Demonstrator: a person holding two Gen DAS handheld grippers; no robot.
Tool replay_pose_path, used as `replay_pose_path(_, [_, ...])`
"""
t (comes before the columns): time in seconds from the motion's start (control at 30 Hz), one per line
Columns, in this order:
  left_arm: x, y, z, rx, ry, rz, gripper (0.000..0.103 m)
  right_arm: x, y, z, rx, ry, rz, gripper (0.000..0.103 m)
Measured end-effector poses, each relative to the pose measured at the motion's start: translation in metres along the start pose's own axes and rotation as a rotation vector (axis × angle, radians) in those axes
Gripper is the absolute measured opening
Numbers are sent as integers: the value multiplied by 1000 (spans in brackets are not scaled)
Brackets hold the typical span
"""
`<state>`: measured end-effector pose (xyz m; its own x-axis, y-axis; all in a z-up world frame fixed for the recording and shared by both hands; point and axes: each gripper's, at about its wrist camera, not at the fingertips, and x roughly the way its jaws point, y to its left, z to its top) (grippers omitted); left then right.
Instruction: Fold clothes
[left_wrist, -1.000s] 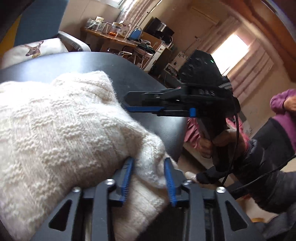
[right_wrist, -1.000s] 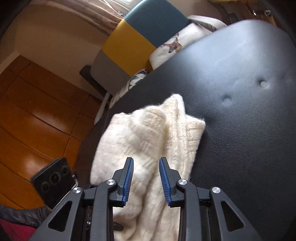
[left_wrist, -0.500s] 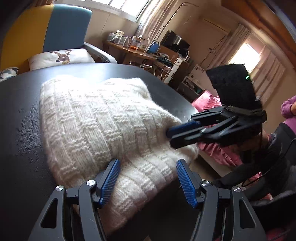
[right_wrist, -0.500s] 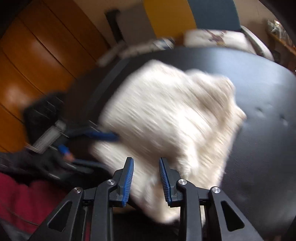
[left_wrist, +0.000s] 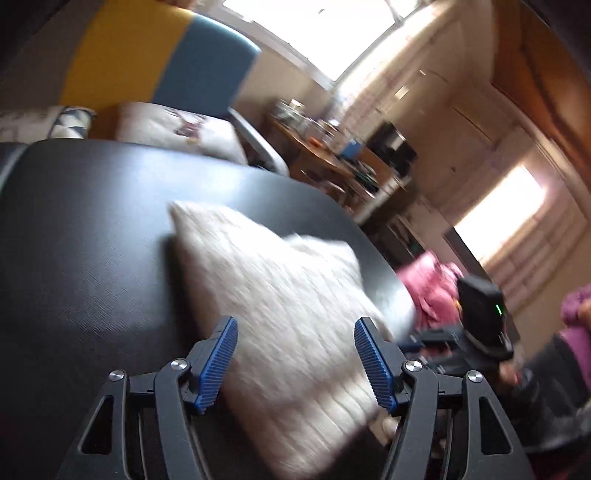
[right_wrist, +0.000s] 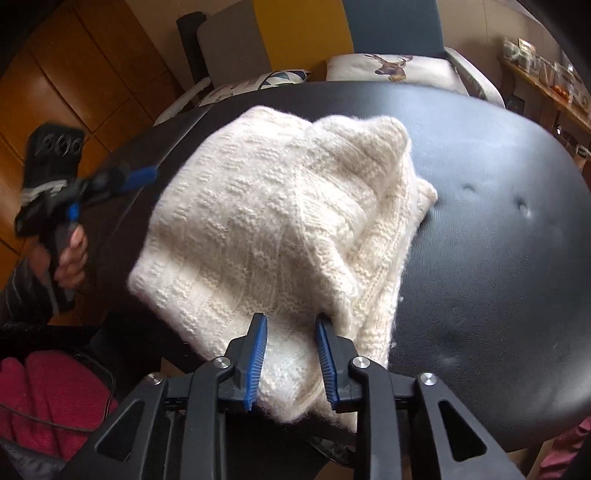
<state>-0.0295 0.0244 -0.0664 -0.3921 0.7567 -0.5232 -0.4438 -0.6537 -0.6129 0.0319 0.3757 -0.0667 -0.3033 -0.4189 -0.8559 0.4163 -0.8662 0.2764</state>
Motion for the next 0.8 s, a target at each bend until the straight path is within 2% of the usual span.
replay_pose_path(0.1, [11,30,35,-99,-4,47,67,-14,8,19,-37,-34,-14,27])
replay_pose_path(0.27, [52,66,71,-210,92,35,69,-32,22,76,-74,-159,18,30])
replay_pose_path(0.33, [63,71,74,-218,126,33,69,-27,24,100,-88,-185,22,30])
replay_pose_path(0.43, [79,72,80,-208,164,51,69,-7,28,125,-108,-180,31,30])
replay_pose_path(0.47, [82,71,81,-202,164,86,68,1,29,132,-115,-174,34,30])
replay_pose_path(0.53, [75,73,83,-217,92,162,66,18,31,147,-132,-154,37,30])
replay_pose_path(0.6, [55,74,79,-240,16,147,65,37,27,158,-134,-113,54,30])
replay_pose_path(0.63, [43,68,72,-202,-13,135,62,45,23,164,-130,-95,74,30])
replay_pose_path(0.7, [24,49,57,-64,-54,109,62,58,16,180,-124,-62,129,30])
replay_pose_path(0.8, [13,16,27,123,-47,37,62,81,10,207,-120,-10,242,30])
